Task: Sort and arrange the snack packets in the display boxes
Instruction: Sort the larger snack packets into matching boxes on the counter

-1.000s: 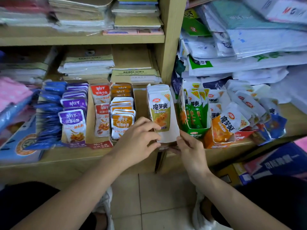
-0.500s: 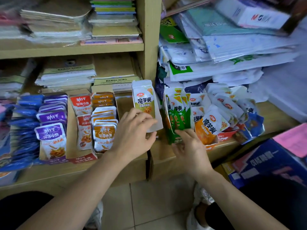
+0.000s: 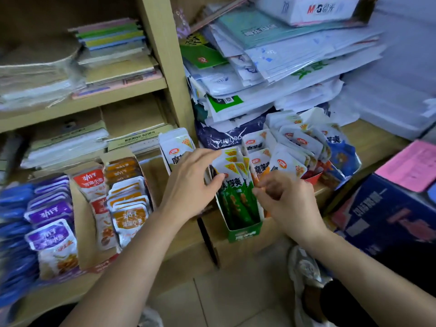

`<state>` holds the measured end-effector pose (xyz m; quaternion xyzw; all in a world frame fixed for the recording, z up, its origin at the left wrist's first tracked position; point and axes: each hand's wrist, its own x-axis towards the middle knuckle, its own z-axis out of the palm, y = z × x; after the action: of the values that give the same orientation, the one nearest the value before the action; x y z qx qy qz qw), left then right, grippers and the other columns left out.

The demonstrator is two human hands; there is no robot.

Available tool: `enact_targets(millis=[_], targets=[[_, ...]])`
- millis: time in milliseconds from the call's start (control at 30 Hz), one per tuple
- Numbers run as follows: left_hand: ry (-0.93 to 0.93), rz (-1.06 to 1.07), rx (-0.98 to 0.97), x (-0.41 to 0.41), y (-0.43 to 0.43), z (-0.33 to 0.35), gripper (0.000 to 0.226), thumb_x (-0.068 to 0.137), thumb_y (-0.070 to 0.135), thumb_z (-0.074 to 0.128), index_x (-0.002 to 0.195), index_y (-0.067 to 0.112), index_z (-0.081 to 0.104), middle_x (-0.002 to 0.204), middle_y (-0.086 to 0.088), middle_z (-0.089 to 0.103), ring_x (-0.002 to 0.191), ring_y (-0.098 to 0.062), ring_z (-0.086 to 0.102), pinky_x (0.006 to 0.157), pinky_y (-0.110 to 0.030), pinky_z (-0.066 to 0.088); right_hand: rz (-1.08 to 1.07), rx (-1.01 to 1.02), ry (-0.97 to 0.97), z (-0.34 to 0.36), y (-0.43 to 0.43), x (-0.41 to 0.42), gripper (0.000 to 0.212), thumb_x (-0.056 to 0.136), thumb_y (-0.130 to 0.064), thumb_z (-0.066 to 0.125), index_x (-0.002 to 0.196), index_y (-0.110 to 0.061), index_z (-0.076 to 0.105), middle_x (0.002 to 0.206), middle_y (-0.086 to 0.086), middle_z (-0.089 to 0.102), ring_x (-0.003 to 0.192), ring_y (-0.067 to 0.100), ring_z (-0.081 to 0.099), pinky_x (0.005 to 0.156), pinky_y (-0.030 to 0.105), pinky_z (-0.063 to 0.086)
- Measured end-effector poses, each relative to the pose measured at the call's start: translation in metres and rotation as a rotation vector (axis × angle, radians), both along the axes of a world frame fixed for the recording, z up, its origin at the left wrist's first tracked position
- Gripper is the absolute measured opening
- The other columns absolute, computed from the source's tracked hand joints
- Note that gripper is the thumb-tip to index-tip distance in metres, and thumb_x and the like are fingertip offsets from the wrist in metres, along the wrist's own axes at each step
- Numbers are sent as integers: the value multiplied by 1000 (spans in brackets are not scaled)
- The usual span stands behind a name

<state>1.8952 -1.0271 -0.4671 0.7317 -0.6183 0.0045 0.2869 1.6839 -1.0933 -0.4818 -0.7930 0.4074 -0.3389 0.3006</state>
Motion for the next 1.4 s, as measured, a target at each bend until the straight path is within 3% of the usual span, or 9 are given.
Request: enact_targets(millis=[133, 233, 367, 500, 700, 800, 1033, 1200, 1400], targets=[[-137, -58, 88, -2, -10, -4, 49, 97, 48, 55, 144, 33, 55, 140, 19, 57, 119, -15, 38, 97, -30, 28, -12, 23, 82, 4, -34, 14, 34, 83, -35, 80, 112, -21, 70, 89, -9, 67, 67, 3, 59, 66, 22, 50], [-160, -74, 102, -4, -16, -5, 46, 93, 57, 50, 135, 42, 60, 127, 28, 60, 106, -13, 30, 83, -33, 19, 63, 27, 75, 2, -46, 24, 11, 88, -25, 76, 90, -14, 75, 77, -2, 70, 67, 16, 63, 63, 24, 45], [71, -97, 13, -1, -19, -5, 16, 87, 37, 76, 102, 37, 70, 89, 36, 49, 96, -10, 28, 86, -39, 27, 103, 44, 73, -1, -54, 26, 18, 91, -15, 69, 76, -6, 70, 63, 10, 62, 59, 23, 55, 56, 25, 38], [151, -184, 92, 7, -17, -5, 28, 90, 36, 73, 112, 52, 68, 95, 30, 56, 98, -12, 33, 92, -37, 24, 105, 178, -48, 5, -58, 21, 17, 95, -11, 67, 78, -7, 67, 59, 7, 64, 47, 13, 59, 54, 30, 50], [254, -290, 84, 18, -13, -1, 11, 84, 42, 72, 92, 36, 77, 105, 21, 66, 105, -12, 43, 95, -34, 35, 141, 305, -270, 11, -61, 17, 13, 100, -10, 60, 95, 2, 59, 78, 28, 64, 63, 30, 66, 62, 30, 60], [236, -279, 64, 20, -9, 0, 10, 85, 38, 73, 93, 36, 78, 98, 17, 69, 102, -15, 46, 90, -36, 42, 202, 308, -318, 11, -64, 19, 14, 100, -9, 59, 99, 4, 59, 73, 18, 64, 66, 19, 64, 72, 42, 63], [216, -213, -137, 4, -6, 4, 13, 82, 40, 75, 91, 31, 80, 83, 18, 69, 89, -17, 47, 77, -25, 40, 423, 201, -126, 15, -64, 36, 17, 101, -6, 56, 107, -1, 72, 97, 11, 76, 89, 22, 72, 81, 35, 61], [232, -82, -185, -3, -10, -2, 18, 75, 47, 77, 87, 34, 78, 79, 31, 61, 88, -4, 45, 72, -23, 37, 413, 471, -280, 20, -66, 34, 32, 99, 4, 53, 127, -3, 65, 103, 16, 74, 90, 19, 73, 86, 28, 59], [161, 64, -271, -11, -16, 0, 19, 76, 50, 77, 79, 31, 76, 70, 30, 54, 81, -12, 43, 67, -37, 43, 393, 180, -72, 13, -62, 32, 38, 86, -12, 78, 123, -18, 70, 100, -6, 72, 85, 7, 64, 74, 19, 54]])
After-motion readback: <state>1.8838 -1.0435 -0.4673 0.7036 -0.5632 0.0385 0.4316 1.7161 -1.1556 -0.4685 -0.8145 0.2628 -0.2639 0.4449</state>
